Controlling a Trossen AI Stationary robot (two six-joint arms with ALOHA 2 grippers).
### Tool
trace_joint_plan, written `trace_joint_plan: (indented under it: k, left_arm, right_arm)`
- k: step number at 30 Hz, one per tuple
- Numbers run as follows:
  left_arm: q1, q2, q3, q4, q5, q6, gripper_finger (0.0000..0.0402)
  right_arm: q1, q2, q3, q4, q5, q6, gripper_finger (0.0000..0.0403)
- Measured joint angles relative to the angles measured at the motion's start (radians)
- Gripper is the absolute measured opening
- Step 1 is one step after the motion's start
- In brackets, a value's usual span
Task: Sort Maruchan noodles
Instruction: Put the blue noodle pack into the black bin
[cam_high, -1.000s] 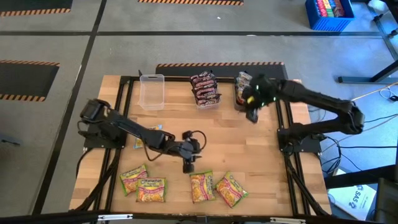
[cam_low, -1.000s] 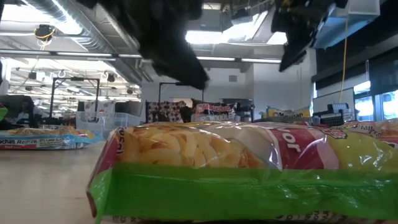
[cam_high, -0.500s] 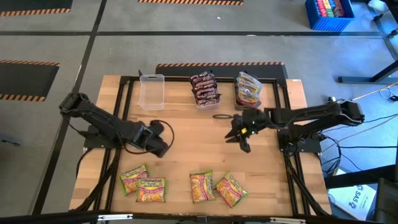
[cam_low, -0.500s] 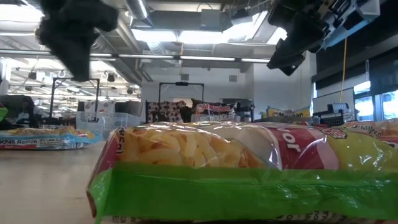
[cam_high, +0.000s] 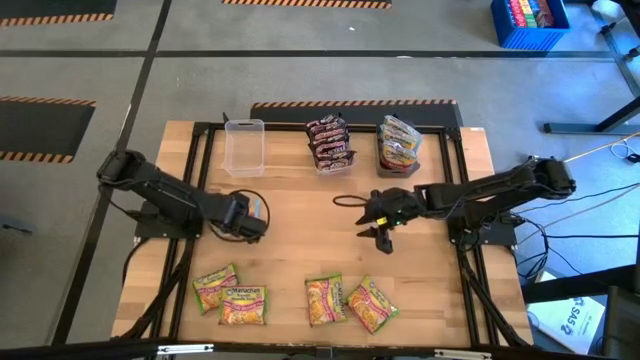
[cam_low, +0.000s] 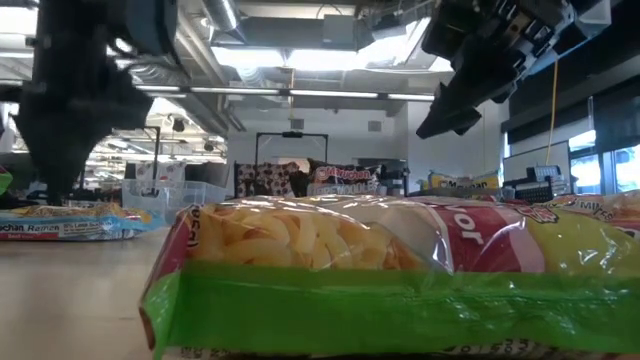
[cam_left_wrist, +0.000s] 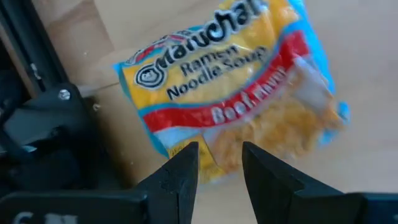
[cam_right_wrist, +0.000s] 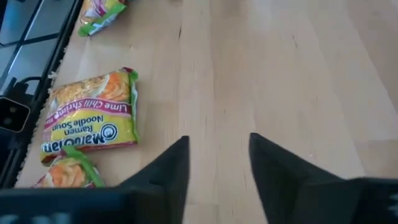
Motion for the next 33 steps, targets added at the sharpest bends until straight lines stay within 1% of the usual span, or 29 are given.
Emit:
trace_joint_plan:
  k: [2,5,8,10,15,19,22,25,27,30,33]
  left_arm:
    - [0.030,0.000,-0.037,0.047,0.003,0.009,0.0119]
    - [0.070,0.000,-0.074,0.104,0.007,0.067,0.0119]
    - [0.094,-0.004,-0.087,0.149,0.010,0.194,0.0119]
    - [0.095,-0.004,-0.087,0.189,-0.023,0.321,0.0119]
    - [0.066,-0.001,-0.090,0.377,-0.138,0.650,0.0119]
    - [0.051,0.014,-0.091,0.563,-0.152,0.879,0.0119]
    - [0.049,0.056,-0.091,0.705,-0.152,1.001,0.0119]
    - [0.056,0.121,-0.087,0.824,-0.151,1.067,0.0119]
    - [0.061,0.171,-0.086,0.903,-0.139,1.077,0.0119]
    - [0.063,0.227,-0.085,1.049,-0.120,1.090,0.0119]
    - [0.058,0.266,-0.089,1.223,-0.086,1.147,0.0119]
  right_arm:
    - [-0.003,0.005,0.000,-0.001,0.000,0.002,0.0193]
    - [-0.003,0.006,0.000,-0.005,0.000,0.002,0.0232]
    - [-0.003,0.006,0.000,-0.014,0.000,0.002,0.0256]
    - [-0.003,0.006,0.000,-0.026,0.000,0.002,0.0265]
    - [-0.003,0.006,0.000,-0.049,0.000,0.001,0.0270]
    - [-0.003,0.006,0.000,-0.061,0.000,0.001,0.0266]
    - [-0.003,0.006,0.000,-0.073,0.000,0.007,0.0265]
    - [-0.003,0.005,0.000,-0.086,-0.001,0.057,0.0265]
    - [-0.003,0.005,0.000,-0.087,-0.024,0.083,0.0265]
    - [-0.003,0.005,0.000,-0.087,-0.061,0.088,0.0264]
    - [-0.003,0.005,0.000,-0.086,-0.070,0.107,0.0264]
